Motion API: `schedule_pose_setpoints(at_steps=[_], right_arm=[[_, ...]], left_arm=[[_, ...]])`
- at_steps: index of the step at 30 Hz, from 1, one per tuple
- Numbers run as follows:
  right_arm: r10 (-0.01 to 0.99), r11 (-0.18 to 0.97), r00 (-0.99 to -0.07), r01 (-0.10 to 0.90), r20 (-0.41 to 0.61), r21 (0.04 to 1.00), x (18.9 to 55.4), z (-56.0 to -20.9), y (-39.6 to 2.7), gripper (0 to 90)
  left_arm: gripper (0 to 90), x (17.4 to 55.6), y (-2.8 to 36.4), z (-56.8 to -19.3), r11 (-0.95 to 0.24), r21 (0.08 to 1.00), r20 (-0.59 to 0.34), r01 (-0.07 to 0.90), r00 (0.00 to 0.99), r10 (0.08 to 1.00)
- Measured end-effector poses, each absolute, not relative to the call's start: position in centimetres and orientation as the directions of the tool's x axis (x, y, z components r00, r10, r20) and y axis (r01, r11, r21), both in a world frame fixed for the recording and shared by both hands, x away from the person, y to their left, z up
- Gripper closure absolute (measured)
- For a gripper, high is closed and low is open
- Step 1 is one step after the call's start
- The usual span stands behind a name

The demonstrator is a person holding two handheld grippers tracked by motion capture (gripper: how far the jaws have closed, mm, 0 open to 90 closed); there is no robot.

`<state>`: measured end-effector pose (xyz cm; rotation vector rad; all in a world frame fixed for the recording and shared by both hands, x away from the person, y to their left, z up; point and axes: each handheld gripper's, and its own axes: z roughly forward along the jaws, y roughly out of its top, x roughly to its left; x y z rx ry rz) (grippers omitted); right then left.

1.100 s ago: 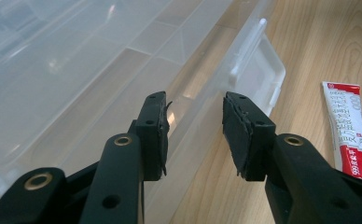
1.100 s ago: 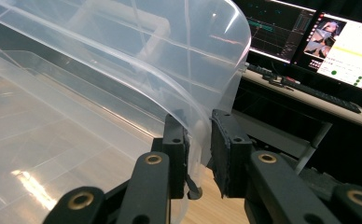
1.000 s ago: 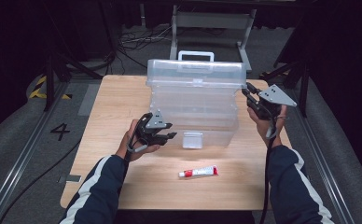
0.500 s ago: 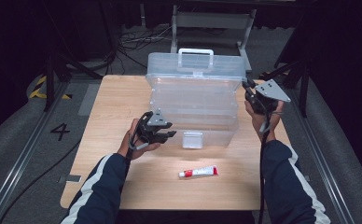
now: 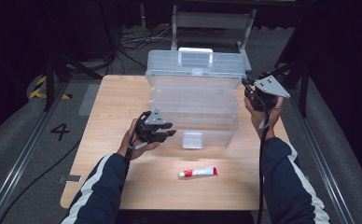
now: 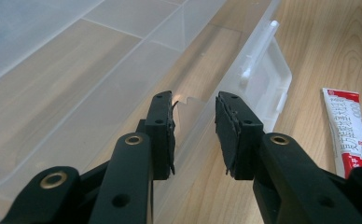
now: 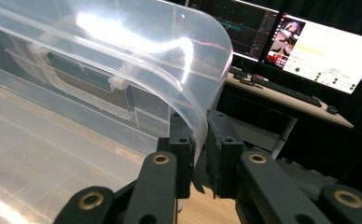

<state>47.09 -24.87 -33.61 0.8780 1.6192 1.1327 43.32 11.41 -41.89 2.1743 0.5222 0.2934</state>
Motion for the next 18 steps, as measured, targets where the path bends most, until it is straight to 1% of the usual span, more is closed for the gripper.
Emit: schedule_pose_setpoints(at_steps=[10, 15, 18], right_arm=[[0.908, 0.312, -0.307, 0.043, -0.285, 0.949, 46.8, -33.3, -24.9, 82.1], [0.907, 0.314, -0.310, 0.052, -0.283, 0.948, 47.4, -32.9, -24.9, 82.6], [0.911, 0.301, -0.315, 0.068, -0.266, 0.951, 48.1, -32.6, -25.1, 82.9]], left_arm=[[67.9, 43.2, 11.6, -41.8, -0.552, 0.792, 0.019, 0.261, 0.893, 0.450], [68.0, 43.4, 11.6, -41.8, -0.552, 0.790, 0.005, 0.268, 0.897, 0.443], [68.0, 43.3, 11.6, -41.8, -0.559, 0.786, 0.013, 0.263, 0.898, 0.441]])
